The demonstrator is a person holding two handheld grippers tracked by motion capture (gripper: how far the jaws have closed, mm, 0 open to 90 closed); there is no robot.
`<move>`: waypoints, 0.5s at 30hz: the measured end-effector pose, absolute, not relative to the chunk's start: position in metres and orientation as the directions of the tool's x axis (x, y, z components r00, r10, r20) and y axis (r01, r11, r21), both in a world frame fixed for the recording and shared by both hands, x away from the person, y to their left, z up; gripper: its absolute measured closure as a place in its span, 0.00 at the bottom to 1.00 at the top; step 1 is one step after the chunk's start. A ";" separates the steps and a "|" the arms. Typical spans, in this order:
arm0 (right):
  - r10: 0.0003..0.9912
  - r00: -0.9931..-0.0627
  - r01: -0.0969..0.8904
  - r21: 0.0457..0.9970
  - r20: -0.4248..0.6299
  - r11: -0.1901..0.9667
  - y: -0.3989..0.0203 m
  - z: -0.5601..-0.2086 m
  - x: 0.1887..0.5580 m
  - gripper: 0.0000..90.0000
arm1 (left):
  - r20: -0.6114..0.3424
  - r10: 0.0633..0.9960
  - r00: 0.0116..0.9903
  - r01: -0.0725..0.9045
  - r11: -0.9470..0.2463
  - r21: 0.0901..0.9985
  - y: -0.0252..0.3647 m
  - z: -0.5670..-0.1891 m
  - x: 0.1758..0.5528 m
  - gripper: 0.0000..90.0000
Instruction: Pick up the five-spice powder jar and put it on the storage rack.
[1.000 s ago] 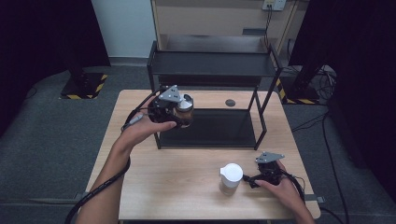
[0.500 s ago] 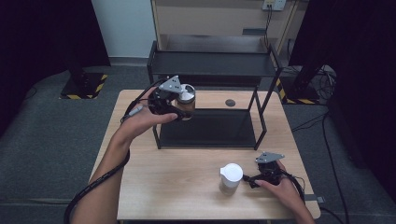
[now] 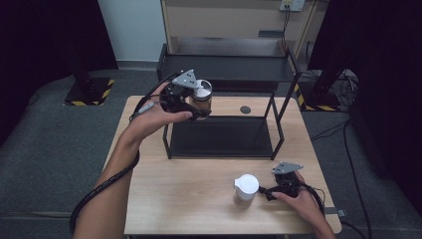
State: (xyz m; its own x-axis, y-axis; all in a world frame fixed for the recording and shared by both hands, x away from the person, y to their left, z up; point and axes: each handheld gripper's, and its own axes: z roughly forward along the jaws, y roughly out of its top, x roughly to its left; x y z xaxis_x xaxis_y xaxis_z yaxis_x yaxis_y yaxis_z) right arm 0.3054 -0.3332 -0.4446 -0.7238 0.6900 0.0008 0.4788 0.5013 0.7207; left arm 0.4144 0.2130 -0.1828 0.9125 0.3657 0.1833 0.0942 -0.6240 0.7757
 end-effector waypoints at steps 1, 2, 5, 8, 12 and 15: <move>0.690 -0.724 0.479 0.721 0.001 0.501 -0.333 -0.445 0.305 0.03 | 0.185 0.365 0.912 0.092 -0.624 0.776 0.212 -0.181 0.414 0.33; 0.691 -0.723 0.479 0.721 0.001 0.501 -0.333 -0.445 0.305 0.03 | 0.187 0.362 0.913 0.090 -0.627 0.774 0.212 -0.178 0.414 0.33; 0.691 -0.723 0.480 0.721 0.002 0.500 -0.333 -0.445 0.305 0.03 | 0.194 0.359 0.913 0.083 -0.629 0.773 0.209 -0.170 0.413 0.33; 0.690 -0.724 0.480 0.720 0.002 0.501 -0.333 -0.445 0.305 0.03 | 0.196 0.359 0.912 0.079 -0.625 0.777 0.207 -0.163 0.412 0.33; 0.690 -0.724 0.480 0.720 0.003 0.501 -0.333 -0.445 0.305 0.03 | 0.194 0.362 0.912 0.084 -0.626 0.775 0.205 -0.155 0.413 0.33; 0.690 -0.724 0.480 0.720 0.002 0.501 -0.333 -0.445 0.305 0.03 | 0.195 0.367 0.909 0.087 -0.627 0.774 0.203 -0.149 0.413 0.33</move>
State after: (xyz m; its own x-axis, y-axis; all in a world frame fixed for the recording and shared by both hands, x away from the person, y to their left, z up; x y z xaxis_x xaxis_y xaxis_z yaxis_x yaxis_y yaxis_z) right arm 0.3055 -0.3332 -0.4446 -0.7236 0.6902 0.0024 0.4800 0.5006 0.7204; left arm 0.4129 0.2034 -0.1492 0.9094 0.3675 0.1947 0.0875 -0.6267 0.7743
